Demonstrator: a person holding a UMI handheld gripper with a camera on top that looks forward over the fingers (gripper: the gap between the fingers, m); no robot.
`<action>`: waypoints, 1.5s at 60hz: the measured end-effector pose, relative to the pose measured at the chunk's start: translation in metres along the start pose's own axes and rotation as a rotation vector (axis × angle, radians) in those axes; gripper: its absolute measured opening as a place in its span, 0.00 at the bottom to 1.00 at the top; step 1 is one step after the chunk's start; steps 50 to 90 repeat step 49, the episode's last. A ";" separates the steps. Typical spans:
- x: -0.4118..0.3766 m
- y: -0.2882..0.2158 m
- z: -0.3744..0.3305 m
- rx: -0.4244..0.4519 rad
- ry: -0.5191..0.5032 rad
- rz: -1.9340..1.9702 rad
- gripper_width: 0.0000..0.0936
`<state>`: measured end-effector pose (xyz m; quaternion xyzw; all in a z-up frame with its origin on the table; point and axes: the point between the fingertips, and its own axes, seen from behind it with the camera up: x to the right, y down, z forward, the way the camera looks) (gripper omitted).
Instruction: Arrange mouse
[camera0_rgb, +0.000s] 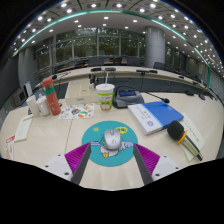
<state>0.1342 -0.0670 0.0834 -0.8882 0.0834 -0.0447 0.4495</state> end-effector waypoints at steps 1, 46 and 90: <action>-0.001 0.000 -0.011 0.002 0.000 0.001 0.92; -0.003 0.066 -0.333 0.111 0.078 -0.091 0.92; -0.003 0.067 -0.336 0.116 0.080 -0.094 0.92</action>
